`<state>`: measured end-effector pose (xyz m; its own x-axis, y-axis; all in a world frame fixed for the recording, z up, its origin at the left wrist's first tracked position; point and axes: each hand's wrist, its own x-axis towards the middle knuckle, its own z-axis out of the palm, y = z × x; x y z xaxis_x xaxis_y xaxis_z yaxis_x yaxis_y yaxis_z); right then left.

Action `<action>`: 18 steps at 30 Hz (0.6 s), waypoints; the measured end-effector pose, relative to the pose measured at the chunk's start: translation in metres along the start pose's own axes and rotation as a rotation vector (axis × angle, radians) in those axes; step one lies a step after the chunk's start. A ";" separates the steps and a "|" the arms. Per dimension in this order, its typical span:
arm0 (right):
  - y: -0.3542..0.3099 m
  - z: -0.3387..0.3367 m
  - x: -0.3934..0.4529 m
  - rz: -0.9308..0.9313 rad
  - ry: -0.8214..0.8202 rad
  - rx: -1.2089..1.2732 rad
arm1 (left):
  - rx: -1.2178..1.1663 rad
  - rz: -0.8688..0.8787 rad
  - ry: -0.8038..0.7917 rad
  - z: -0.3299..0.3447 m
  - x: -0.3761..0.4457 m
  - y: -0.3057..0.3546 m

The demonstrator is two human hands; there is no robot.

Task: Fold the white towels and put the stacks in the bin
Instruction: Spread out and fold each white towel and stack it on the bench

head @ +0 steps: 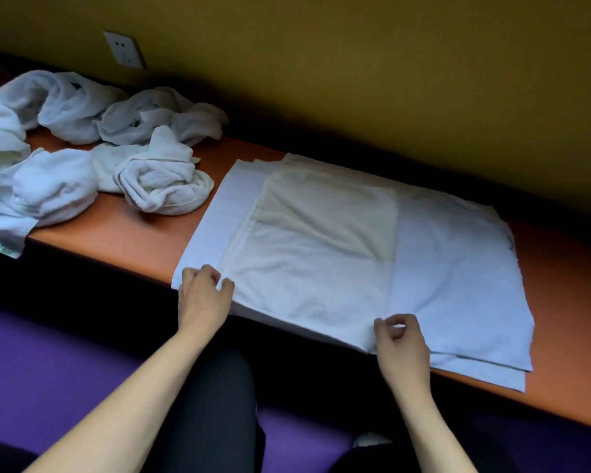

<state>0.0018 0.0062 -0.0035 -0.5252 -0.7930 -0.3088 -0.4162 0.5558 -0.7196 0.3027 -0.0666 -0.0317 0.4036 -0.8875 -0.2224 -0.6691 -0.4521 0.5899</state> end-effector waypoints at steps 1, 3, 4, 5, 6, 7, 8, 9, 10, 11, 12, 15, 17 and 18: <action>0.006 0.001 -0.004 0.036 -0.024 -0.009 | -0.009 0.000 -0.006 -0.002 0.000 0.003; 0.016 0.008 -0.006 0.108 -0.086 -0.014 | -0.051 -0.013 -0.014 -0.005 0.001 0.009; 0.018 0.014 -0.005 0.122 -0.112 0.009 | -0.089 -0.032 -0.016 -0.006 0.002 0.011; 0.019 0.018 -0.004 0.131 -0.123 0.030 | -0.135 -0.056 -0.021 -0.006 0.004 0.012; 0.020 0.021 -0.003 0.132 -0.127 0.052 | -0.178 -0.079 -0.023 -0.006 0.005 0.013; 0.018 0.022 -0.003 0.130 -0.130 0.074 | -0.214 -0.108 -0.026 -0.008 0.006 0.014; 0.016 0.023 -0.003 0.123 -0.125 0.102 | -0.249 -0.138 -0.029 -0.009 0.007 0.015; 0.013 0.020 -0.005 0.114 -0.113 0.133 | -0.275 -0.160 -0.032 -0.011 0.007 0.016; 0.010 0.017 -0.008 0.104 -0.094 0.165 | -0.296 -0.162 -0.031 -0.013 0.005 0.016; 0.008 0.013 -0.011 0.090 -0.073 0.191 | -0.317 -0.146 -0.030 -0.016 0.001 0.016; 0.007 0.008 -0.015 0.065 -0.047 0.216 | -0.351 -0.126 -0.026 -0.019 -0.005 0.016; 0.005 -0.007 -0.026 0.014 0.022 0.302 | -0.497 -0.076 -0.078 -0.035 -0.029 0.016; 0.006 -0.019 -0.038 0.008 0.044 0.367 | -0.477 -0.010 -0.106 -0.044 -0.045 0.012; 0.008 -0.024 -0.045 0.007 0.051 0.401 | -0.467 0.021 -0.113 -0.047 -0.053 0.009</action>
<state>0.0040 0.0524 0.0199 -0.5678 -0.7702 -0.2905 -0.0949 0.4119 -0.9063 0.3049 -0.0193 0.0220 0.3052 -0.9120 -0.2739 -0.3138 -0.3679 0.8753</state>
